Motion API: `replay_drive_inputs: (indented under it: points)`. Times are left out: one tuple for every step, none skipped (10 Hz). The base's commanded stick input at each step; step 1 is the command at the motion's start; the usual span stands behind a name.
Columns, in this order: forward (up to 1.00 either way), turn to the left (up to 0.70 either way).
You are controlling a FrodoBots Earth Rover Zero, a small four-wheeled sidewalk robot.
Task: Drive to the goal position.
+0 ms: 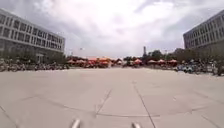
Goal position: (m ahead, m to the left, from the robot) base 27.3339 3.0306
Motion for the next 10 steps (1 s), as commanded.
replay_drive_inputs:
  points:
    - [0.85,-0.02]
    - [0.85,-0.02]
    - [0.85,-0.02]
    - [0.85,-0.02]
    - [0.85,-0.02]
    - [0.85,-0.02]
    - [0.85,-0.02]
    - [0.85,-0.02]
    - [0.85,-0.02]
    - [0.85,-0.02]
